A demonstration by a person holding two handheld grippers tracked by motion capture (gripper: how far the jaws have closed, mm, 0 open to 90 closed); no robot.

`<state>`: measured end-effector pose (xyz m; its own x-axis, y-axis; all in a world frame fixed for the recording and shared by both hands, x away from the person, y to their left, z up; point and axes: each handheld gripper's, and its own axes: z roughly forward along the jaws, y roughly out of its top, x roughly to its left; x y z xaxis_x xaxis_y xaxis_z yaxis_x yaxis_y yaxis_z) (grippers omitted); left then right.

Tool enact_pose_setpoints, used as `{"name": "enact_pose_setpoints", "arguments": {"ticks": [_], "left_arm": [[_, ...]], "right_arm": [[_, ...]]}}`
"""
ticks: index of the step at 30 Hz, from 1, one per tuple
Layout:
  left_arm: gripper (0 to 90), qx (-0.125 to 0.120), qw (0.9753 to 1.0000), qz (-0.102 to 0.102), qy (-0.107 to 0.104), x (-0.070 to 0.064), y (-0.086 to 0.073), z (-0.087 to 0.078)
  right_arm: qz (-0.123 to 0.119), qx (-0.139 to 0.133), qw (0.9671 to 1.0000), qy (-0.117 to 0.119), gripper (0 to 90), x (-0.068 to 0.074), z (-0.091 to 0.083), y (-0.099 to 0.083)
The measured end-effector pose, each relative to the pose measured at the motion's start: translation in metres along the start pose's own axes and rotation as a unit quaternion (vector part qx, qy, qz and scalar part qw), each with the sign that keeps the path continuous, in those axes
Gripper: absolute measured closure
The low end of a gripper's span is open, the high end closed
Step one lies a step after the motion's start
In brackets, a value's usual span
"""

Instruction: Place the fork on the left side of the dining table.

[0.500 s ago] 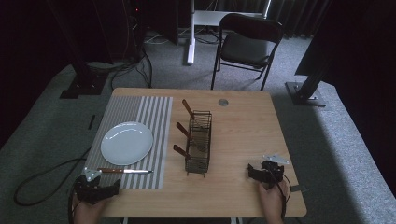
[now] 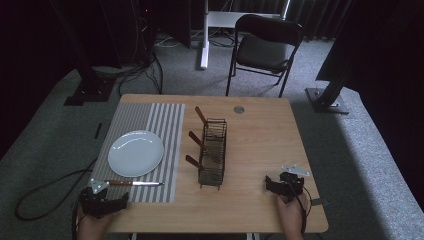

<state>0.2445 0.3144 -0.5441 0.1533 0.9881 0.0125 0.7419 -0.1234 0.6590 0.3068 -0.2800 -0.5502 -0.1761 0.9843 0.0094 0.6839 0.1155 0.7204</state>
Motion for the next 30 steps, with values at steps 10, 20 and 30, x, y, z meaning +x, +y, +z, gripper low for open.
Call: {"name": "enact_pose_setpoints", "arguments": {"ticks": [10, 20, 30], "left_arm": [[0.7, 0.008, 0.9998, 0.015, -0.014, 0.004, 0.003, 0.000], [0.8, 0.005, 0.9985, 0.006, -0.054, 0.008, 0.006, -0.003], [2.6, -0.008, 0.9972, 0.014, -0.074, 0.002, 0.015, -0.009]], "right_arm": [[0.000, 0.000, 1.0000, 0.000, 12.1, 0.000, 0.000, 0.000], [0.000, 0.000, 1.0000, 0.000, 12.1, 0.000, 0.000, 0.000], [0.000, 0.000, 1.0000, 0.000, 12.2, 0.000, 0.000, 0.000]]}}
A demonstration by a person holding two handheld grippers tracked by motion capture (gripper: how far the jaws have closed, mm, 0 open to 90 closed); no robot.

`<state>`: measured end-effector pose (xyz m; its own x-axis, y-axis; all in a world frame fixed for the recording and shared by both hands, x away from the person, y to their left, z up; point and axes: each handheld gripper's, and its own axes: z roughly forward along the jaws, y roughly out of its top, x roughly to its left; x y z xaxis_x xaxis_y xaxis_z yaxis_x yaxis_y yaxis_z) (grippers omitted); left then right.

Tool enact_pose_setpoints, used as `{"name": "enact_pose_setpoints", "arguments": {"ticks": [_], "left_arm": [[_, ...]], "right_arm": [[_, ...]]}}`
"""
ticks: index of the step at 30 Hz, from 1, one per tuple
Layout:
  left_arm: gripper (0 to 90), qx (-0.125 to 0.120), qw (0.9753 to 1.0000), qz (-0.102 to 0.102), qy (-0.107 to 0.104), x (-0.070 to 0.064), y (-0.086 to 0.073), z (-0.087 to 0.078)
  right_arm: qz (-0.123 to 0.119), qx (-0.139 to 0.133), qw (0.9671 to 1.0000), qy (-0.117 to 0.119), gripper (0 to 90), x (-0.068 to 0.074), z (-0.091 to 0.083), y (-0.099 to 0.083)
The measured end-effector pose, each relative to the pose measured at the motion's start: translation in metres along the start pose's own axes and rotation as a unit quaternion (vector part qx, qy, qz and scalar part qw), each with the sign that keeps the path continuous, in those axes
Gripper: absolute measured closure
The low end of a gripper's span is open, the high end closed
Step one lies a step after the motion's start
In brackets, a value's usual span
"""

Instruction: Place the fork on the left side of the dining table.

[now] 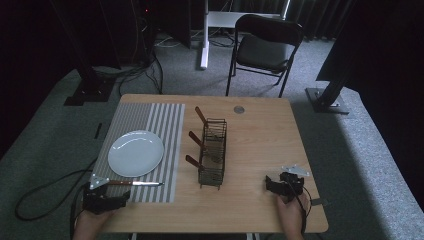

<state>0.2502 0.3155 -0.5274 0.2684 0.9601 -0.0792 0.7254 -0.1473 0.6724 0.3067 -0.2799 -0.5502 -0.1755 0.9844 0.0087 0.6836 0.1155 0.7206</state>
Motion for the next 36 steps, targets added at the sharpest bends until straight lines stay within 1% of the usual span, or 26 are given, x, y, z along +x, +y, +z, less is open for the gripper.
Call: {"name": "enact_pose_setpoints", "arguments": {"ticks": [1, 5, 6, 7, 8, 9, 10, 11, 13, 15, 16, 17, 19, 23, 24, 25, 27, 28, 31, 32, 33, 36], "left_arm": [[2.6, -0.001, 1.0000, 0.000, -0.004, 0.000, 0.001, -0.001], [2.6, -0.012, 0.9999, 0.008, -0.006, -0.002, 0.006, -0.003], [2.6, -0.015, 0.9998, 0.011, -0.010, -0.002, 0.007, -0.003], [2.6, -0.015, 0.9997, 0.016, -0.011, -0.005, 0.010, -0.003], [2.6, -0.015, 0.9997, 0.016, -0.011, -0.005, 0.010, -0.003], [2.6, -0.015, 0.9996, 0.016, -0.018, -0.005, 0.012, -0.003], [2.6, -0.016, 0.9996, 0.016, -0.020, -0.006, 0.013, -0.003], [2.7, -0.015, 0.9994, 0.021, -0.025, -0.008, 0.016, -0.003], [2.7, -0.017, 0.9993, 0.021, -0.027, -0.009, 0.018, -0.003], [2.7, -0.017, 0.9991, 0.030, -0.026, -0.012, 0.024, -0.002], [2.7, -0.017, 0.9991, 0.030, -0.026, -0.012, 0.024, -0.002], [2.7, -0.018, 0.9987, 0.038, -0.030, -0.015, 0.028, -0.002], [2.7, -0.019, 0.9985, 0.042, -0.028, -0.016, 0.030, -0.002], [2.7, -0.021, 0.9978, 0.050, -0.038, -0.021, 0.040, -0.002], [2.7, -0.023, 0.9977, 0.052, -0.038, -0.022, 0.042, -0.002], [2.7, -0.023, 0.9969, 0.059, -0.046, -0.025, 0.047, -0.001], [2.7, -0.023, 0.9969, 0.061, -0.045, -0.026, 0.049, 0.000], [2.7, -0.024, 0.9964, 0.065, -0.049, -0.027, 0.051, 0.000], [2.7, -0.028, 0.9959, 0.070, -0.050, -0.031, 0.057, 0.003], [2.7, -0.031, 0.9961, 0.069, -0.047, -0.032, 0.059, 0.004], [2.7, -0.038, 0.9959, 0.066, -0.049, -0.034, 0.063, 0.005], [2.8, -0.038, 0.9957, 0.067, -0.051, -0.036, 0.067, 0.007]], "right_arm": [[0.000, 0.000, 1.0000, 0.000, 12.2, 0.000, 0.000, 0.000], [0.000, 0.000, 1.0000, 0.000, 12.2, 0.000, 0.000, 0.000], [0.000, 0.000, 1.0000, 0.000, 12.2, 0.000, 0.000, 0.000], [0.000, 0.000, 1.0000, 0.000, 12.3, 0.000, 0.000, 0.000], [0.000, 0.000, 1.0000, 0.000, 12.3, 0.000, 0.000, 0.000], [0.000, 0.000, 1.0000, 0.000, 12.3, 0.000, 0.000, 0.000], [0.000, 0.000, 1.0000, 0.000, 12.3, 0.000, 0.000, 0.000], [0.000, 0.000, 1.0000, 0.000, 12.3, 0.000, 0.000, 0.000], [0.000, 0.000, 1.0000, 0.000, 12.3, 0.000, 0.000, 0.000], [0.000, 0.000, 1.0000, 0.000, 12.3, 0.000, 0.000, 0.000], [0.000, 0.000, 1.0000, 0.000, 12.3, 0.000, 0.000, 0.000], [0.000, 0.000, 1.0000, 0.000, 12.3, 0.000, 0.000, 0.000], [0.000, 0.000, 1.0000, 0.000, 12.3, 0.000, 0.000, 0.000], [-0.001, 0.000, 1.0000, 0.000, 12.3, 0.000, 0.000, 0.000], [-0.001, 0.000, 1.0000, 0.000, 12.3, 0.000, 0.000, 0.000], [-0.001, 0.000, 1.0000, 0.000, 12.3, 0.000, 0.000, 0.000], [0.000, -0.001, 1.0000, 0.000, 12.3, 0.000, 0.000, 0.000], [0.000, -0.001, 1.0000, 0.000, 12.3, 0.000, 0.000, 0.000], [-0.001, -0.001, 1.0000, 0.000, 12.3, 0.000, 0.000, 0.000], [-0.001, -0.001, 1.0000, 0.000, 12.2, 0.000, 0.000, 0.000], [-0.001, -0.001, 1.0000, 0.000, 12.3, 0.000, 0.000, 0.000], [-0.001, -0.001, 1.0000, 0.000, 12.3, 0.000, 0.000, 0.000]]}}
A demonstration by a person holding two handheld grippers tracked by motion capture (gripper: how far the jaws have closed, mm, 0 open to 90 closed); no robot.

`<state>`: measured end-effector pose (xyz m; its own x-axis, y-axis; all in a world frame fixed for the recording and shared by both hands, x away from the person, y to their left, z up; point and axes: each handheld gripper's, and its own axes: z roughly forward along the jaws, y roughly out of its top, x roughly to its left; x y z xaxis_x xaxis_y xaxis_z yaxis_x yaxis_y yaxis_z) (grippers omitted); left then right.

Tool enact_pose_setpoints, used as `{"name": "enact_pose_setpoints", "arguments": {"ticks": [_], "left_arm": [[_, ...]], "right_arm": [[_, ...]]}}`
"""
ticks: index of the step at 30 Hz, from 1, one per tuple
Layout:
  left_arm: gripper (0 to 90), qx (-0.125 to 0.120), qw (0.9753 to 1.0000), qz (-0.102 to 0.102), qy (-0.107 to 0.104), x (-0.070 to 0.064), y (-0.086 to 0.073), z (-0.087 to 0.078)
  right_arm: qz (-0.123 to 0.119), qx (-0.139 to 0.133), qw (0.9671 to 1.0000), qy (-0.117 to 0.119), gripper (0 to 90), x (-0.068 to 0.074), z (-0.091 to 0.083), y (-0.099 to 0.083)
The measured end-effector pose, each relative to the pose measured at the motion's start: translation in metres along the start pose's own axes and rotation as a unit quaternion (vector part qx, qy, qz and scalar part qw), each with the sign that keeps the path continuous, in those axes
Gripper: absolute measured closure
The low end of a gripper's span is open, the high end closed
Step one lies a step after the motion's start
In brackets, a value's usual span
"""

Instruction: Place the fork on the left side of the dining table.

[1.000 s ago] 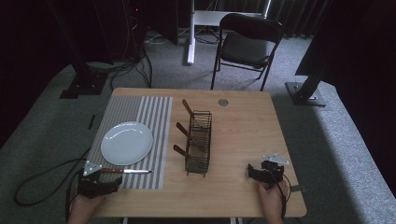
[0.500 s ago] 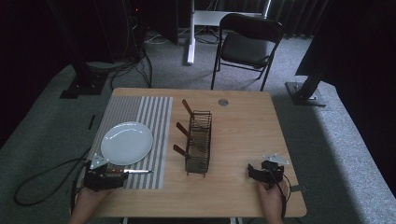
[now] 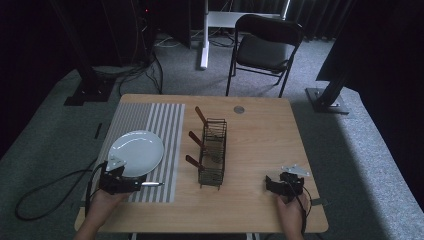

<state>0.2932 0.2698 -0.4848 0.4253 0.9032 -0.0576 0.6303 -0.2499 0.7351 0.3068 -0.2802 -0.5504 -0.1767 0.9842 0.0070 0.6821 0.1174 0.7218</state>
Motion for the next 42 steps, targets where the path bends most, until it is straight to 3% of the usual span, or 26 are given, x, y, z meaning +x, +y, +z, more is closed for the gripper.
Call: {"name": "enact_pose_setpoints", "arguments": {"ticks": [13, 24, 42], "left_arm": [[2.8, -0.012, 0.9996, -0.001, -0.027, -0.003, 0.022, 0.006], [3.5, -0.018, 0.9992, -0.001, -0.035, -0.006, 0.037, 0.012], [3.5, -0.039, 0.9975, 0.018, -0.055, -0.018, 0.082, 0.020]], "right_arm": [[0.000, 0.000, 1.0000, 0.000, 12.3, 0.000, 0.000, 0.000], [0.000, 0.000, 1.0000, 0.000, 12.3, 0.000, 0.000, 0.000], [0.000, 0.000, 1.0000, 0.000, 12.3, 0.000, 0.000, 0.000]]}}
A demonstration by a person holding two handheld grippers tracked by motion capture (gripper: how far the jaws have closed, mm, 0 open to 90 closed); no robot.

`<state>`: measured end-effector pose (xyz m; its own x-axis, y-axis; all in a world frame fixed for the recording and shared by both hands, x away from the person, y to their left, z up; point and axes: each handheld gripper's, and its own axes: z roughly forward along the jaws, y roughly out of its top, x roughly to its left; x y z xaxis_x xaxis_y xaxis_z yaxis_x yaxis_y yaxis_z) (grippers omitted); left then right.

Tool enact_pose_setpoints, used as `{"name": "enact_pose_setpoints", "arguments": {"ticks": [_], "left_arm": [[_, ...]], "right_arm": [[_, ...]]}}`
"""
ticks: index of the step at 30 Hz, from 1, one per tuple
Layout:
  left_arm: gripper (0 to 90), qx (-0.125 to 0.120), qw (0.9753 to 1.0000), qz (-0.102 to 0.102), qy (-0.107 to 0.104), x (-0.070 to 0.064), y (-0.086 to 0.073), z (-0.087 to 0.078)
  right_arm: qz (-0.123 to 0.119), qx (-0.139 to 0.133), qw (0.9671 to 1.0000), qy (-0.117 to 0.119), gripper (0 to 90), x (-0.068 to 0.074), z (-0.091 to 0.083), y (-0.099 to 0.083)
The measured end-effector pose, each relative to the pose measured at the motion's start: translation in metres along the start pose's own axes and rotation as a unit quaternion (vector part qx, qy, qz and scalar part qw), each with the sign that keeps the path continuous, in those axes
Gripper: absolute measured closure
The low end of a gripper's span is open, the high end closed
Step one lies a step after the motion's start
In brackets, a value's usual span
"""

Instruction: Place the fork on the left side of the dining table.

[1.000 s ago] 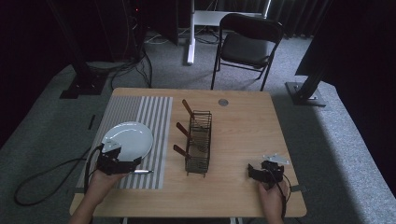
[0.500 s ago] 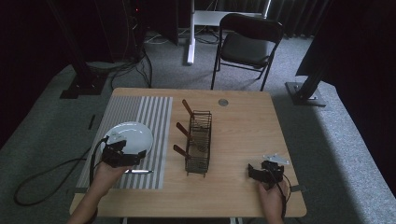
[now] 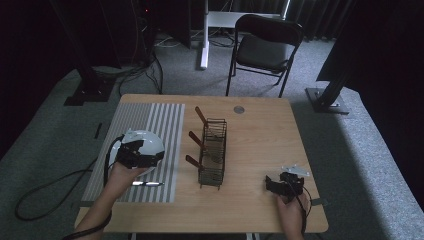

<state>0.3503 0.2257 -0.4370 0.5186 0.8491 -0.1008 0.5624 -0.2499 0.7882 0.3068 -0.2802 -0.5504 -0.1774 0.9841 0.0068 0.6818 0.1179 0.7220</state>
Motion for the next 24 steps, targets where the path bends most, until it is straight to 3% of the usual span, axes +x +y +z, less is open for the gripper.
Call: {"name": "enact_pose_setpoints", "arguments": {"ticks": [24], "left_arm": [[3.6, -0.013, 0.9995, 0.015, -0.023, -0.006, 0.054, 0.026]], "right_arm": [[0.000, 0.000, 1.0000, 0.000, 12.3, 0.000, 0.000, 0.000]]}}
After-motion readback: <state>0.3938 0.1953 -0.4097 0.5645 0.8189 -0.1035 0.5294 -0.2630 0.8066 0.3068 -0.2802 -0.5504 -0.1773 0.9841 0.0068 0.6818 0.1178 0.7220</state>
